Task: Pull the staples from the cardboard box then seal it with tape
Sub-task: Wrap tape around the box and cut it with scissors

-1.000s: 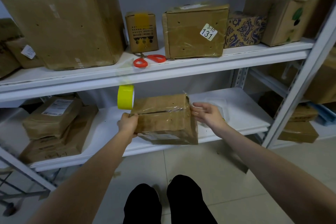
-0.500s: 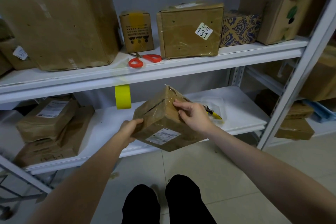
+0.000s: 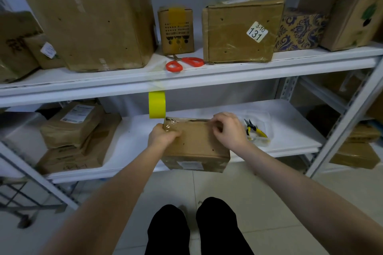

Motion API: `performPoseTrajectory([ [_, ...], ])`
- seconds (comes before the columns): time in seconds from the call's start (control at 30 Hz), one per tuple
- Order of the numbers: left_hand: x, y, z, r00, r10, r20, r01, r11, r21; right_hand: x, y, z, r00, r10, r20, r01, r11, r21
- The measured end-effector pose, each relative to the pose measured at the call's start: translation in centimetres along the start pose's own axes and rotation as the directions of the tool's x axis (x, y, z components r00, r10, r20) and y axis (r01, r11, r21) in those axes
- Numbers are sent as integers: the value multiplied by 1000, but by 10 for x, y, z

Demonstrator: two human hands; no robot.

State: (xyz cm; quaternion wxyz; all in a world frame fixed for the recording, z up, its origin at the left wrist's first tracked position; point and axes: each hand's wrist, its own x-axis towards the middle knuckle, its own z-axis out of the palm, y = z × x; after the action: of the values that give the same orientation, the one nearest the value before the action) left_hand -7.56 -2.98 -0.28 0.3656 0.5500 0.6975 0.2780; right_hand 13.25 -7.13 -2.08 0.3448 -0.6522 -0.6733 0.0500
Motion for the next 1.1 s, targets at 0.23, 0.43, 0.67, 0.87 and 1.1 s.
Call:
performPoseTrajectory([
  [0.23, 1, 0, 6, 998, 56, -4, -56, 997, 59, 3, 12, 2, 979, 203, 14, -202, 958, 205],
  [0.43, 4, -5, 0, 981, 2, 193, 8, 999, -46, 17, 9, 7, 930, 366, 29, -352, 868, 349],
  [0.67, 6, -8, 2, 982, -111, 156, 142, 969, -201, 21, 1, 12, 913, 406, 34, -395, 860, 322],
  [0.87, 17, -3, 14, 977, -182, 113, 201, 962, -184, 8, -11, 14, 911, 412, -16, -399, 890, 221],
  [1.1, 20, 8, 16, 987, -139, -81, 120, 972, -201, -9, -10, 11, 976, 26, 218, 7, 989, -150],
])
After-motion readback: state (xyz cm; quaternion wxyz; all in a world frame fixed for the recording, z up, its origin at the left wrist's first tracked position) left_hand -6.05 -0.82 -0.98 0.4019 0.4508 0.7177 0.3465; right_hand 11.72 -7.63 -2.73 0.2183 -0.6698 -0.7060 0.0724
